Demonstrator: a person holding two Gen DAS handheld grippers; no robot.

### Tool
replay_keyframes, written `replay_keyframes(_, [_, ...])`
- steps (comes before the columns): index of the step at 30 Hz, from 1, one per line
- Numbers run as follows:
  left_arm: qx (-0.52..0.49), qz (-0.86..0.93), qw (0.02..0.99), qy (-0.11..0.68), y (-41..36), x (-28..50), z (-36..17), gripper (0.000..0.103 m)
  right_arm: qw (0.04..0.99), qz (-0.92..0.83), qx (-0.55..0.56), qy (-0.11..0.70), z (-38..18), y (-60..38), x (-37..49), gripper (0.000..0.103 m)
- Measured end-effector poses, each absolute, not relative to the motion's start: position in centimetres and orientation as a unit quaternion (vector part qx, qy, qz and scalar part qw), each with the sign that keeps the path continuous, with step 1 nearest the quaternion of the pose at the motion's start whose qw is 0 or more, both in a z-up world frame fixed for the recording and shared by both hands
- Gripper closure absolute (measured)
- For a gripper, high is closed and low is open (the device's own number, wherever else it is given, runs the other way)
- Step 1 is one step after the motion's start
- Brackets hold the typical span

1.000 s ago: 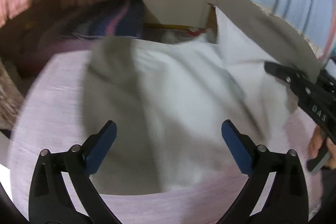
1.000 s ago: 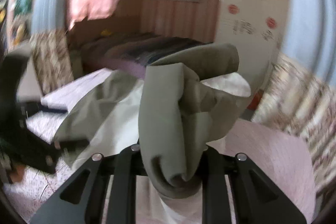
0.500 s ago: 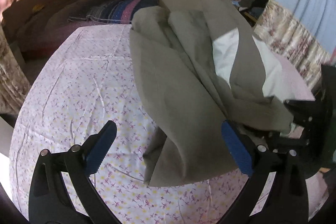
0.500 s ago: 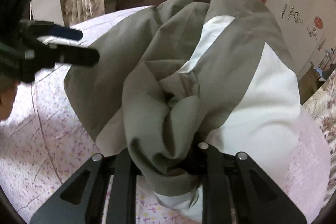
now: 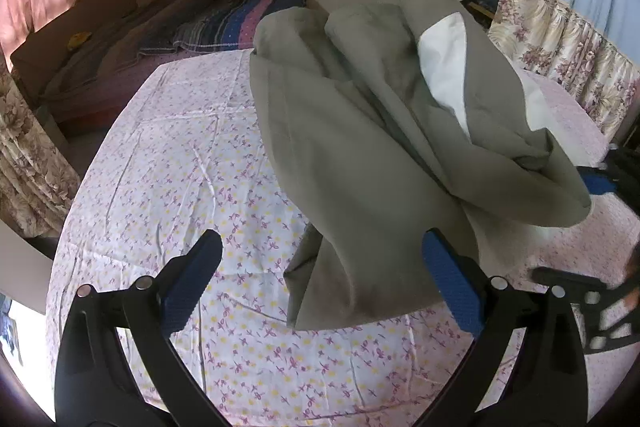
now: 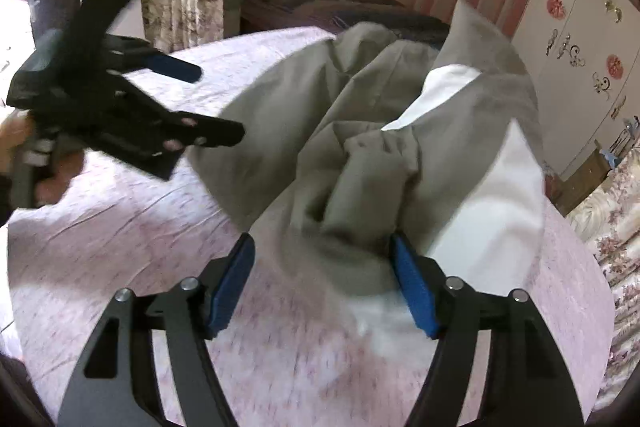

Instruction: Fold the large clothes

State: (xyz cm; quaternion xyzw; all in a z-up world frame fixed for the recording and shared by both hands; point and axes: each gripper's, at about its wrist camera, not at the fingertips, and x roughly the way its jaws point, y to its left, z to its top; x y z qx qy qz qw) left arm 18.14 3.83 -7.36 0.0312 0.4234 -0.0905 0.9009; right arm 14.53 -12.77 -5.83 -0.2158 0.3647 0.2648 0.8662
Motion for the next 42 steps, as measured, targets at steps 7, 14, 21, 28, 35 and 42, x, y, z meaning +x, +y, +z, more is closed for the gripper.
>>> replay_keyframes(7, [0.024, -0.106, 0.906, 0.41, 2.8, 16.8, -5.4, 0.003, 0.901, 0.215, -0.191, 0.325, -1.7, -19.1, 11.6, 0.031])
replay_keyframes(14, [0.019, -0.128, 0.908, 0.397, 0.4, 16.4, -3.1, 0.003, 0.933, 0.106, -0.055, 0.341, -1.7, -26.7, 15.7, 0.031])
replay_keyframes(21, [0.008, -0.139, 0.903, 0.406, -2.3, 17.1, -2.3, 0.003, 0.925, 0.127, 0.027, 0.357, -3.9, -29.0, 17.8, 0.032])
replay_keyframes(28, [0.012, -0.15, 0.901, 0.407, -5.6, 17.9, -1.4, 0.003, 0.93, 0.091, -0.028, 0.356, -4.2, -29.0, 18.8, 0.032])
replay_keyframes(35, [0.007, -0.165, 0.879, 0.447, -8.7, 19.9, -4.4, 0.004, 0.929, 0.096, -0.035, 0.355, -4.5, -29.1, 19.2, 0.032])
replay_keyframes(42, [0.036, -0.146, 0.876, 0.458, -8.9, 21.0, -6.5, 0.05, 0.921, 0.103, -0.037, 0.374, -6.0, -28.7, 19.4, 0.032])
